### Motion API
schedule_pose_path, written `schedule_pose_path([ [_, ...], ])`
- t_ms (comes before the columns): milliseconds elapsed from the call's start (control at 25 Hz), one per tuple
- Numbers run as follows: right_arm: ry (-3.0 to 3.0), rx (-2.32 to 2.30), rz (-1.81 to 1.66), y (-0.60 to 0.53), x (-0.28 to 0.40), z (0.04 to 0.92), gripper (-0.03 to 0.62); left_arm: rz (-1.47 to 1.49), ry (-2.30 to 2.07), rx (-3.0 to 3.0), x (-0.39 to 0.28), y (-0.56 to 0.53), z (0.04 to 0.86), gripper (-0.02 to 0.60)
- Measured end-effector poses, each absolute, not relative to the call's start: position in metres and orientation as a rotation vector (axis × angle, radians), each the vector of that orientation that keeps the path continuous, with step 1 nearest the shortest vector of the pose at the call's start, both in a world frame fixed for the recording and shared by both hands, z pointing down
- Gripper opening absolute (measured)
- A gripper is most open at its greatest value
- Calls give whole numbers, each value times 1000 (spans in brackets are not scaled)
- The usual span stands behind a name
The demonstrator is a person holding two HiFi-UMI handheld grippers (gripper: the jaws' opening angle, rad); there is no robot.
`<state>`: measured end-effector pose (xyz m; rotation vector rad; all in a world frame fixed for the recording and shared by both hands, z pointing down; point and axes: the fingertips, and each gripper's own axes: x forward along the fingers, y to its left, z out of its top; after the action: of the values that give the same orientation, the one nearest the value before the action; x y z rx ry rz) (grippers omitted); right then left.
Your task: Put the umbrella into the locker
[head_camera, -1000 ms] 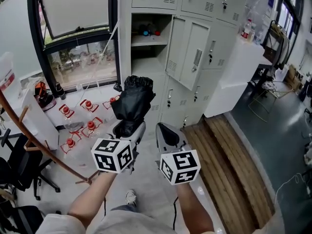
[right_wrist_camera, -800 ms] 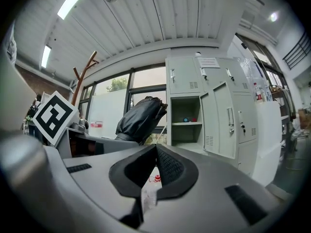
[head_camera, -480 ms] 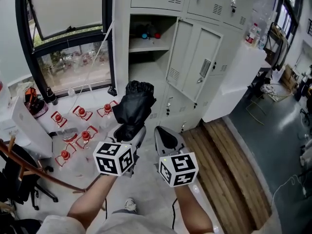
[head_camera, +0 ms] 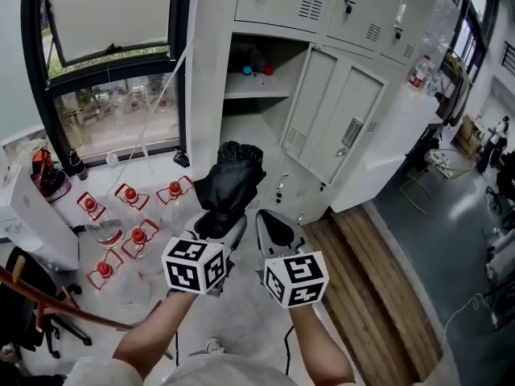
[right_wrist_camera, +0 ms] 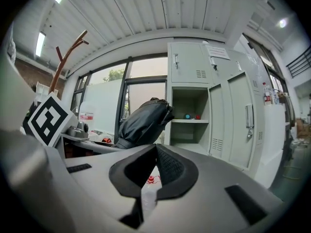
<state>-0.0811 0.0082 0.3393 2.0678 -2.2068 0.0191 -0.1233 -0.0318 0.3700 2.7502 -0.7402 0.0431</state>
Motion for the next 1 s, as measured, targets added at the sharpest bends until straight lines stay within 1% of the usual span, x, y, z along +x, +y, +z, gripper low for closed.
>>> schedule_pose_path([
  [200, -2184, 2088, 10, -6, -83, 338, 3, 43, -713, 2743, -123, -48, 372, 259],
  [600, -2173, 2140, 15, -25, -59, 345, 3, 72, -708, 2749, -105, -72, 381, 259],
  [1000, -2261, 2098, -11, -63, -3, 344, 3, 95, -792, 2752, -51, -107, 385, 258],
])
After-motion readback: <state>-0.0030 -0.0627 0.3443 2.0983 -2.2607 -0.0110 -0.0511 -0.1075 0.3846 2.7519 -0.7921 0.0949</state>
